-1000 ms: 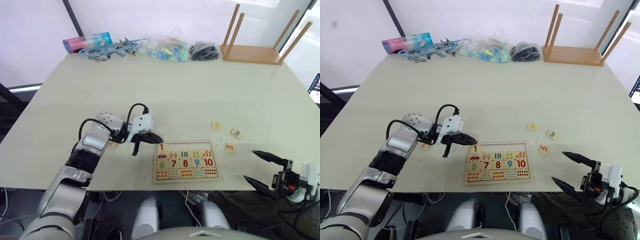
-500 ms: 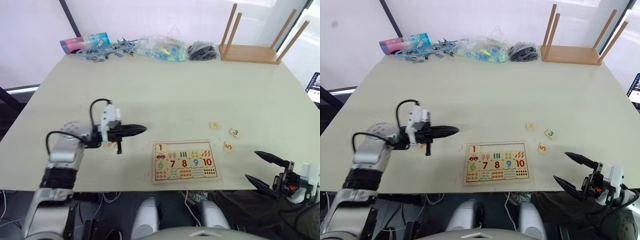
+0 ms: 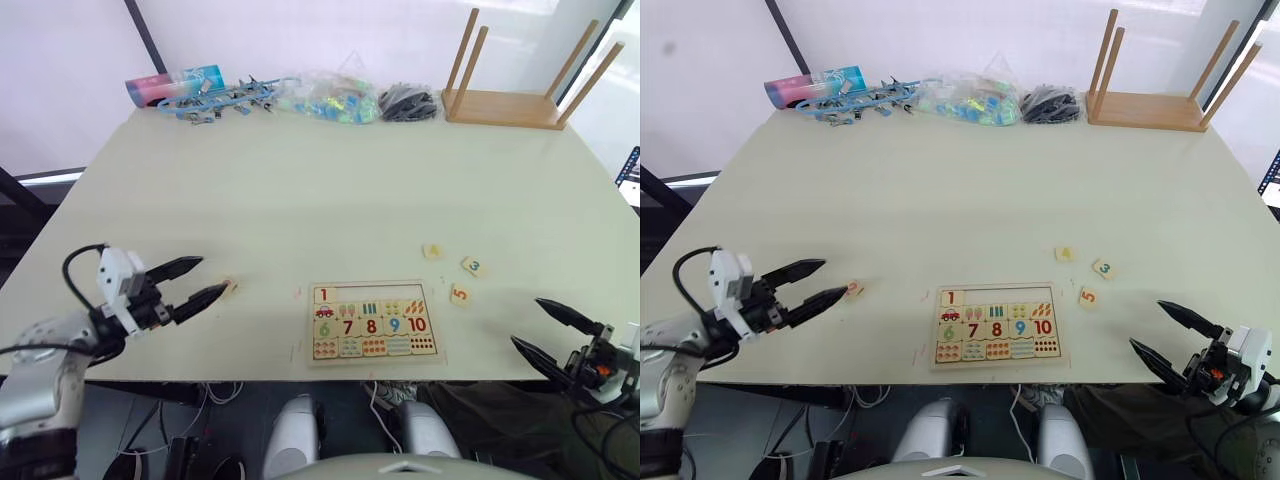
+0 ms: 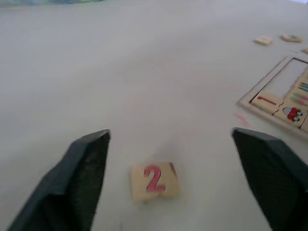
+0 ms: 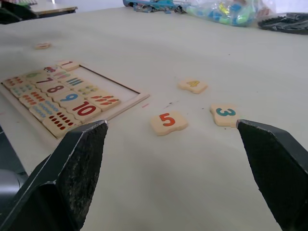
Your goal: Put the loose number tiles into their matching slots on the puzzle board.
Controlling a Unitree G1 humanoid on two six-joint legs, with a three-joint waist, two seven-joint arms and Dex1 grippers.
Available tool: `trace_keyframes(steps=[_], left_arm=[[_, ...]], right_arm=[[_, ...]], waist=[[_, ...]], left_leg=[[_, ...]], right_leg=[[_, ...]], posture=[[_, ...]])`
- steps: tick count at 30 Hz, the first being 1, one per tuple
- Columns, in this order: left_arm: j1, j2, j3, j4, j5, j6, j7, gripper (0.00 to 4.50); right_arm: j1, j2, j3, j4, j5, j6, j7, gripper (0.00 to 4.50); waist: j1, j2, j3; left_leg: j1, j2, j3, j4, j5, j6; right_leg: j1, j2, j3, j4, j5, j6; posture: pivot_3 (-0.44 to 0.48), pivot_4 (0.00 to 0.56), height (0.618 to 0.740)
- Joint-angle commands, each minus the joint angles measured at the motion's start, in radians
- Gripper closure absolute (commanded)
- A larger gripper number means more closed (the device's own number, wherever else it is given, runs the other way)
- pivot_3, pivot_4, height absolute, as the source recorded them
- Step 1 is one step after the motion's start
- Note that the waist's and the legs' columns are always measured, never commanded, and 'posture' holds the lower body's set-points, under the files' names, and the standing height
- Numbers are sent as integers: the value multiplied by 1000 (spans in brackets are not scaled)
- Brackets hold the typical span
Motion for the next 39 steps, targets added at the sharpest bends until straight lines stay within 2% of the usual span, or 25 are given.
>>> trace_keyframes(steps=[1,11,27,39], left_arm=[[68,-19,68,-28,-19,-33,25,80],[184,-72,95,36,14,-142,53,80],[170,-71,64,51,11,-165,35,80],[161,-46,56,61,13,-168,20,80]], right_arm=[[-4,-17,-50,20,19,-10,4,0],[-22,-37,-79,122,-1,-39,25,0],[-20,-43,-82,160,-29,-72,4,0],[-20,-36,-75,150,-16,-91,47,0]], waist=[[-1,0,0],[-1,1,1],[-2,2,1],[-2,2,1]], left_leg=[[0,0,0,0,-1,-1],[-1,0,0,-1,-1,-2],[-1,0,0,-3,-2,-2],[-1,0,0,-4,-2,-2]], right_leg=[[0,0,0,0,0,0],[-1,-1,0,-1,0,0],[-2,-2,0,-3,0,0],[-2,-2,0,-4,0,0]], posture=[[0,150,738],[0,150,738],[0,150,738],[0,150,738]])
